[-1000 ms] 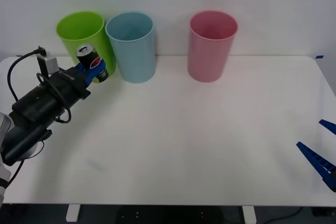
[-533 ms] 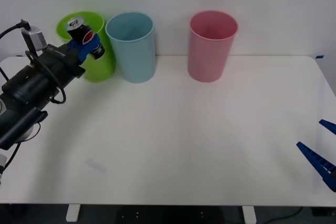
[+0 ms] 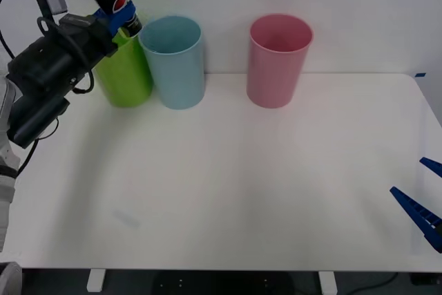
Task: Grasp the object on the table and drop it into the matching bin: aluminum can to the light blue bin, PET bottle to the pink bin.
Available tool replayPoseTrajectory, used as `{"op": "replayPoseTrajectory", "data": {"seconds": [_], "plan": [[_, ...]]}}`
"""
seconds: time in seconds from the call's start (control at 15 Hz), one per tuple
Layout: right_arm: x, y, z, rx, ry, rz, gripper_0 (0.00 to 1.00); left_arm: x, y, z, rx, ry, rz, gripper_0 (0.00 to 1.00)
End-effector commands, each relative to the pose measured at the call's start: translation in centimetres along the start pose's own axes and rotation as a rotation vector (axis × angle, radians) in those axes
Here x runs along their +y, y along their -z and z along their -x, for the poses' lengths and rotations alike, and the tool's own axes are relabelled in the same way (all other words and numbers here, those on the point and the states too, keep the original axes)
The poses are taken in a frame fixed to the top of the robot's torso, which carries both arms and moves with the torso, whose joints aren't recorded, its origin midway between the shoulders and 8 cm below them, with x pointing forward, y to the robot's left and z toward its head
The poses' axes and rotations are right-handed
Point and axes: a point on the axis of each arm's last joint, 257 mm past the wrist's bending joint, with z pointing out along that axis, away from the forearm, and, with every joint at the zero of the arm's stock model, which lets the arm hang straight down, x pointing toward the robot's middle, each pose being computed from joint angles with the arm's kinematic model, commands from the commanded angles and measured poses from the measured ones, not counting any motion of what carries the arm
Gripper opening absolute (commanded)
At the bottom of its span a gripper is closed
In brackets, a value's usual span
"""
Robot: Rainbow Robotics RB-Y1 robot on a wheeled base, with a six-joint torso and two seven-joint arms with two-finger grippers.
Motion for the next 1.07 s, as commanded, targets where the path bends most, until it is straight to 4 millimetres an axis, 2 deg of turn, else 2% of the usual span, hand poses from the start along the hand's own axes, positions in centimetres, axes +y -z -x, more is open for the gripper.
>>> {"op": "replayPoseTrajectory", "data": {"seconds": [0.07, 0.47, 0.73, 1.07], "plan": [[0.0, 0.0, 0.0, 0.000, 0.000, 0.000, 1.00, 1.1, -2.3, 0.4, 0.016, -0.028, 0.027, 0.00], [0.0, 0.0, 0.0, 0.000, 0.000, 0.000, 1.00, 1.5, -7.4, -0.5, 0.073, -0.061, 0.068, 0.00], [0.0, 0.0, 0.0, 0.000, 0.000, 0.000, 1.00, 1.2, -10.9, -1.8, 0.122, -0.080, 0.104, 0.00], [0.0, 0.0, 0.0, 0.000, 0.000, 0.000, 1.00, 0.1, -13.0, -3.0, 0.143, -0.119, 0.141, 0.00]]}}
